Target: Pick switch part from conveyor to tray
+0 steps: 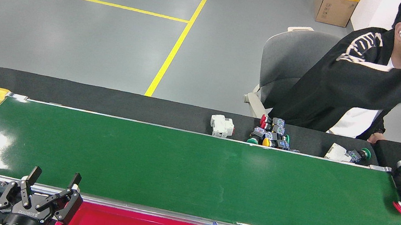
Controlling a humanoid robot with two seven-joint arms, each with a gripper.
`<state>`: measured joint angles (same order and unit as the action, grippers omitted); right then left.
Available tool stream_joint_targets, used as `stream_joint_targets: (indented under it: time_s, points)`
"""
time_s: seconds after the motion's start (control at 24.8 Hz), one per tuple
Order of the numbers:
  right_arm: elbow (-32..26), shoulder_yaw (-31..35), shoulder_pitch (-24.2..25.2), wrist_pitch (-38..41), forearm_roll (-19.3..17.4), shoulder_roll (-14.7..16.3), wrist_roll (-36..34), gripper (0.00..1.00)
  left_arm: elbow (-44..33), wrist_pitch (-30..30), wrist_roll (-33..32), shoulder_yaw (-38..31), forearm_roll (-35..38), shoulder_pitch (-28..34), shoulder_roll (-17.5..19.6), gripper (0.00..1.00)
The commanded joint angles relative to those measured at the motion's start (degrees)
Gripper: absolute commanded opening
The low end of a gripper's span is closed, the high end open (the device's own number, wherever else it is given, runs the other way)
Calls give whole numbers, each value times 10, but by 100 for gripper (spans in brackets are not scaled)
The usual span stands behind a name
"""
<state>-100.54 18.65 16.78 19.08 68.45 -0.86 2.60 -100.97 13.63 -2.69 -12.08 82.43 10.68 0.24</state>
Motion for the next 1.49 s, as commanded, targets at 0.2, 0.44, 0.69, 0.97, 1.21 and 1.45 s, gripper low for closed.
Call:
stream_joint_targets:
  time_s: [0.2,0.44,0.69,0.97,1.21,1.45]
  points:
    - [-8,2,-20,-89,4,6,14,98,-7,3,4,3,-2,-2,4,100]
    - [-7,2,-26,-142,10,12,36,98,-7,23,4,6,-2,-6,3,100]
    - [-4,2,-39,-155,11,14,46,98,-7,27,0,0,-2,-5,4,100]
    - [46,-2,-100,-186,43,16,84,97,-7,24,-14,3,0,7,-2,100]
    - [133,-45,-186,-194,63,17,101,89,-8,24,-12,-11,-1,33,-2,100]
    - [190,-55,-228,-195,79,16,101,89,-8,26,-14,-1,-1,38,-4,100]
